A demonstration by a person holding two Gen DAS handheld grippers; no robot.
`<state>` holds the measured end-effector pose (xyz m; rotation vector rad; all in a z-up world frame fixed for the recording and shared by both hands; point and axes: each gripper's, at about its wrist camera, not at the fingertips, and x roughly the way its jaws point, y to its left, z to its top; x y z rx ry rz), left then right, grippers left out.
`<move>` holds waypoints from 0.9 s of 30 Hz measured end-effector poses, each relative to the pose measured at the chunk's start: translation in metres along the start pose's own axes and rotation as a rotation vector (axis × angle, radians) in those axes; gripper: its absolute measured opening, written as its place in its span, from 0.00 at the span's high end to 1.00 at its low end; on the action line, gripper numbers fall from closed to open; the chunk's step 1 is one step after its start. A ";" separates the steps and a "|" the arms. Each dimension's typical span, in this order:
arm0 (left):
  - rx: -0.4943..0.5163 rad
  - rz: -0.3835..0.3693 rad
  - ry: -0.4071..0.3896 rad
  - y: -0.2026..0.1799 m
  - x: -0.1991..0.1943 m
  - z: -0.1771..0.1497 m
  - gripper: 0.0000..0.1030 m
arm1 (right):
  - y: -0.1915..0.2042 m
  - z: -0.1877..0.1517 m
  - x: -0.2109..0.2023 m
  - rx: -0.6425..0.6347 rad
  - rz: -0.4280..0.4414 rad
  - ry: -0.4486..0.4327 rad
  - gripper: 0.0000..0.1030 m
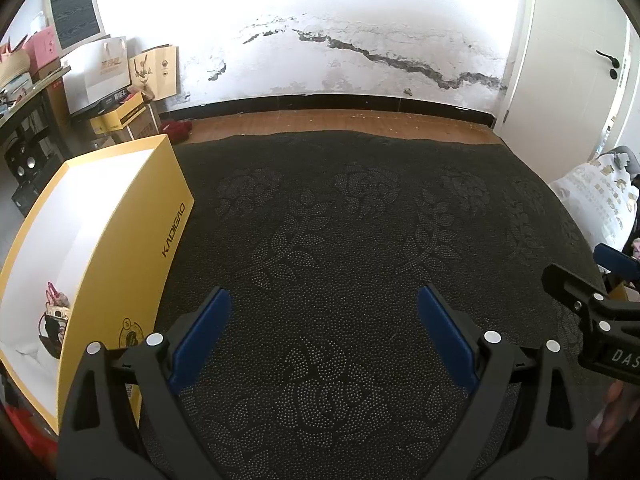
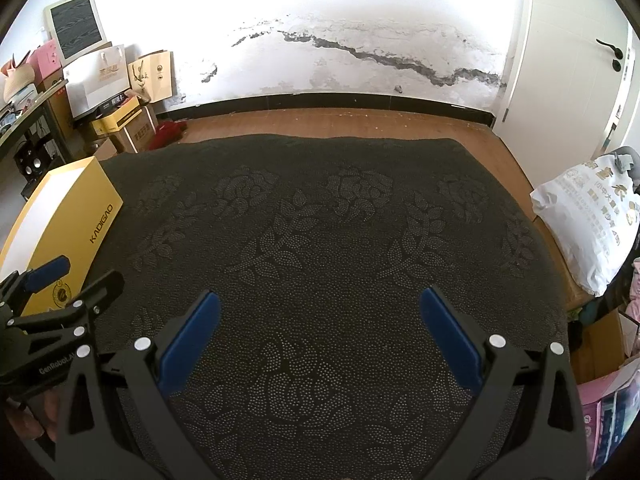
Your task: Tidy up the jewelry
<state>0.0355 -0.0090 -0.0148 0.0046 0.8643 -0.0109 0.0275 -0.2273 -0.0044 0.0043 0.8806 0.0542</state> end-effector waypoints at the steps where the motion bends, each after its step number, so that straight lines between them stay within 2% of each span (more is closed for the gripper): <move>1: 0.000 0.000 0.000 0.000 0.000 0.000 0.11 | 0.000 0.000 0.000 0.000 0.000 0.001 0.06; 27: 0.006 0.001 0.001 -0.002 0.000 0.000 0.11 | 0.000 0.001 -0.002 0.003 0.004 -0.002 0.06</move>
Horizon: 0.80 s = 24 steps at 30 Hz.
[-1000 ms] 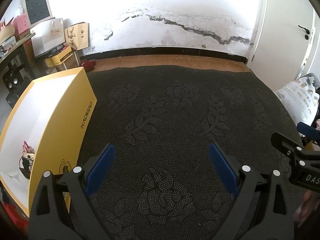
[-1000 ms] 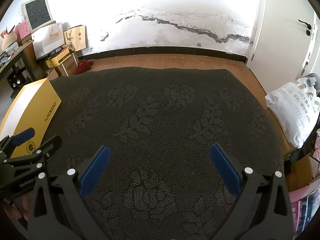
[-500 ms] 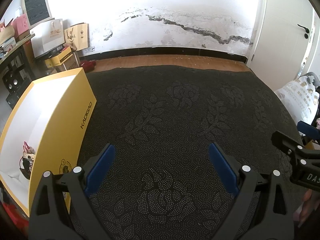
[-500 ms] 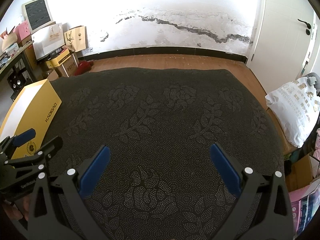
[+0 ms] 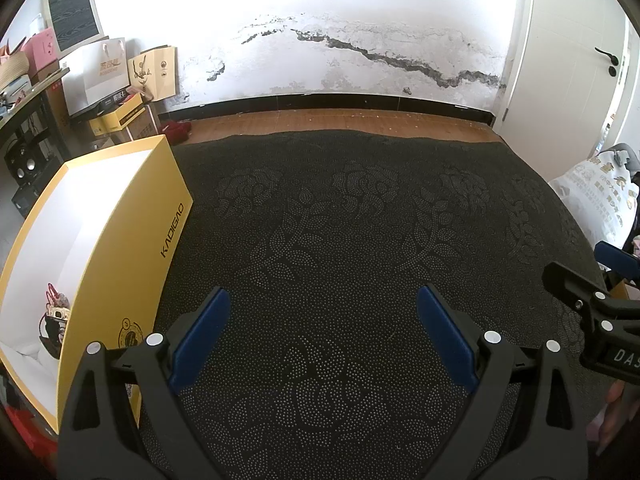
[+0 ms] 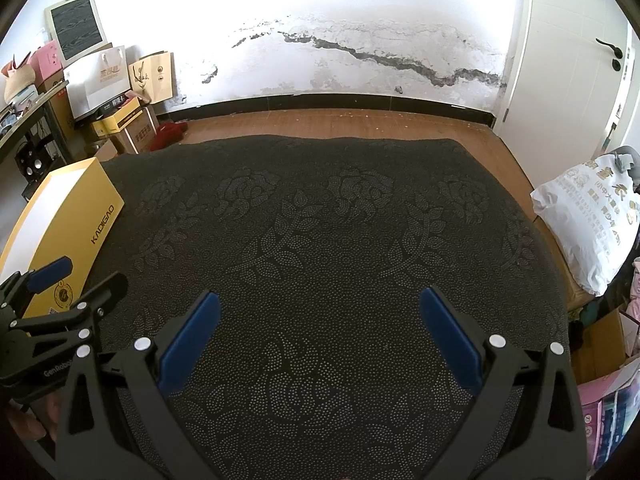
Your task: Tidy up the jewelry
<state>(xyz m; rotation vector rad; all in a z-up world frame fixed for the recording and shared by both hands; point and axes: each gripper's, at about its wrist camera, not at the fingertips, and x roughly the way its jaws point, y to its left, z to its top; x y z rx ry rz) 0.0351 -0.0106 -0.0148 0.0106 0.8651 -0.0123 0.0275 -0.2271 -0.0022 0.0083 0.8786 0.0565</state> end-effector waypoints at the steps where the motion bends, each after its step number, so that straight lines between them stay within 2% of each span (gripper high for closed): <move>1: 0.000 0.000 0.000 0.000 0.000 0.000 0.11 | 0.000 0.000 0.000 0.000 0.000 0.000 0.06; 24: -0.002 0.000 -0.001 0.000 -0.001 0.001 0.11 | 0.000 -0.001 -0.002 0.001 0.002 -0.006 0.06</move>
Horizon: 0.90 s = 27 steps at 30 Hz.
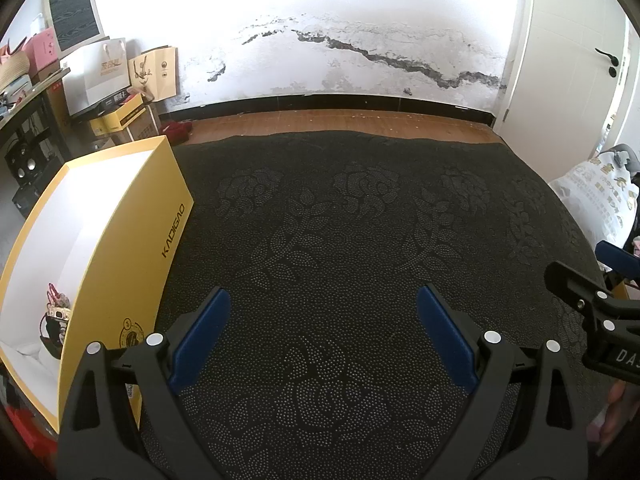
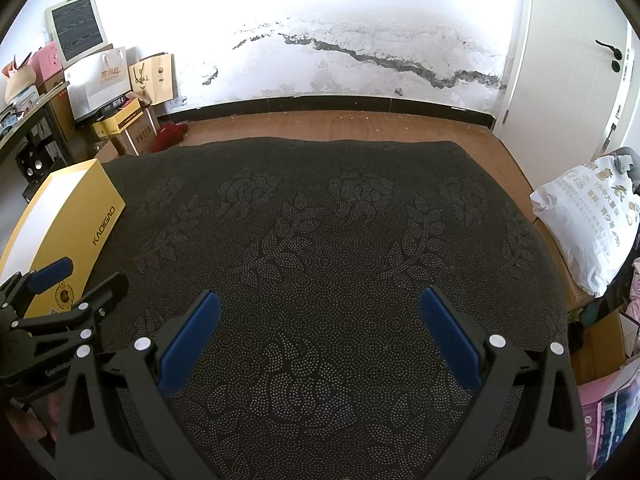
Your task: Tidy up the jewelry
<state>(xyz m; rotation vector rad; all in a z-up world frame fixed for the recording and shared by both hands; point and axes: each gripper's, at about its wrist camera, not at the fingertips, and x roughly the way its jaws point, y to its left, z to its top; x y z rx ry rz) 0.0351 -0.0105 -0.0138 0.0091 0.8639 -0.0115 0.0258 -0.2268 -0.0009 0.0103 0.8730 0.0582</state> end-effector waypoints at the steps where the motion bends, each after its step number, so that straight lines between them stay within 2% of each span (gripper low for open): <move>1: 0.000 -0.001 0.001 0.000 0.000 0.000 0.11 | 0.000 0.000 -0.001 0.000 -0.001 -0.001 0.06; 10: -0.004 -0.009 0.005 0.001 0.001 0.001 0.10 | 0.001 0.000 -0.002 -0.001 0.000 -0.004 0.06; 13: -0.008 -0.010 0.005 0.001 0.000 0.002 0.06 | 0.001 0.001 -0.003 0.000 -0.001 -0.007 0.06; 27: 0.011 -0.024 0.020 -0.002 0.004 0.000 0.06 | 0.003 0.001 -0.003 -0.002 0.000 -0.010 0.06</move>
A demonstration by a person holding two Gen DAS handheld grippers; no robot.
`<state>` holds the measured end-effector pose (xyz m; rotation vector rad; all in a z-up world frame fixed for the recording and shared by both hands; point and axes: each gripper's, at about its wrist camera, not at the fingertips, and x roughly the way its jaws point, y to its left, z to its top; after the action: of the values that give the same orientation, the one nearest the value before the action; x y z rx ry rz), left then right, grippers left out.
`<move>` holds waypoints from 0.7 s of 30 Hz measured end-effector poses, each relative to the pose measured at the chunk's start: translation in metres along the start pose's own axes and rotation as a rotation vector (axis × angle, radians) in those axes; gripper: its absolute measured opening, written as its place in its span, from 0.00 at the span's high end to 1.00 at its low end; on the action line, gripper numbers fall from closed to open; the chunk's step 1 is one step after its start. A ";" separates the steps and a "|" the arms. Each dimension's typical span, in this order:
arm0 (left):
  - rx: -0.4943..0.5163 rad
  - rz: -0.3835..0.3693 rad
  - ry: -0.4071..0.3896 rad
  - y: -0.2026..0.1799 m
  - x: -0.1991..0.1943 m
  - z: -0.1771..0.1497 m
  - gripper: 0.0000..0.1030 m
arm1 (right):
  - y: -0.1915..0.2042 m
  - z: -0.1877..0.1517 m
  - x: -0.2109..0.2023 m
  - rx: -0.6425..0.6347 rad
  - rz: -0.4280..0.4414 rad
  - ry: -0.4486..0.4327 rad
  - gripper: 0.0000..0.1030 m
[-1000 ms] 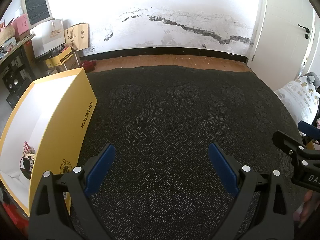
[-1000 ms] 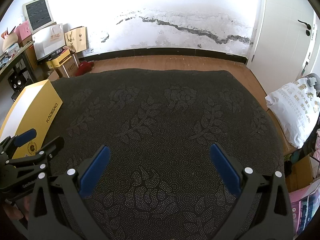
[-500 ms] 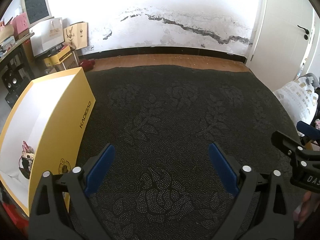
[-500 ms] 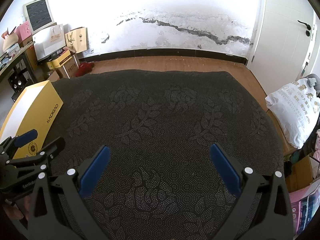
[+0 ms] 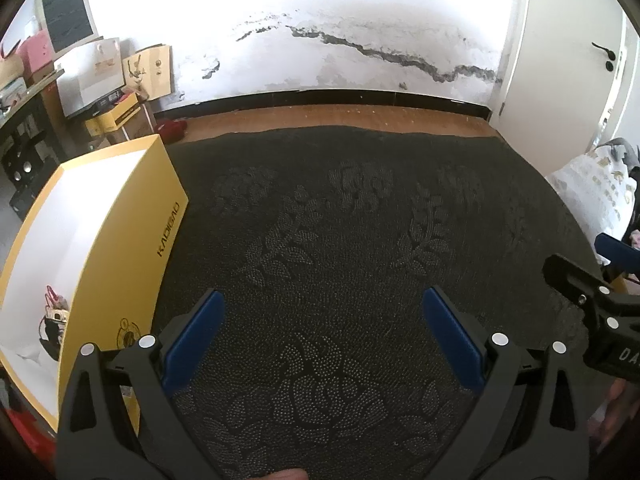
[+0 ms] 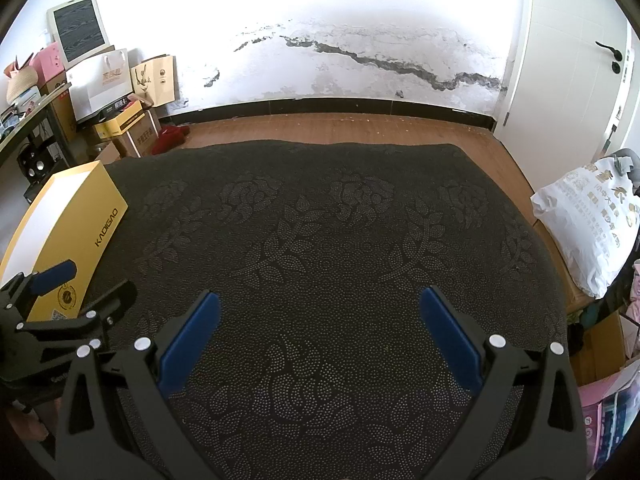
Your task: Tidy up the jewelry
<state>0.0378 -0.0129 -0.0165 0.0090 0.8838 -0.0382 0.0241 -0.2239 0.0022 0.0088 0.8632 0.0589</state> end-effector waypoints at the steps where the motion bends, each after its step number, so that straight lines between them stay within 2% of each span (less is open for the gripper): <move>1: -0.007 -0.010 -0.001 0.001 0.000 0.000 0.06 | 0.000 0.000 0.000 0.001 0.000 0.000 0.06; 14: 0.013 0.016 -0.011 -0.001 0.000 -0.003 0.06 | 0.000 0.001 -0.001 0.002 0.000 -0.003 0.06; 21: 0.012 -0.009 0.004 -0.002 0.000 -0.003 0.06 | -0.001 0.001 0.000 0.004 -0.004 -0.005 0.06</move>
<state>0.0354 -0.0152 -0.0186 0.0161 0.8873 -0.0515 0.0253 -0.2248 0.0028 0.0105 0.8581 0.0535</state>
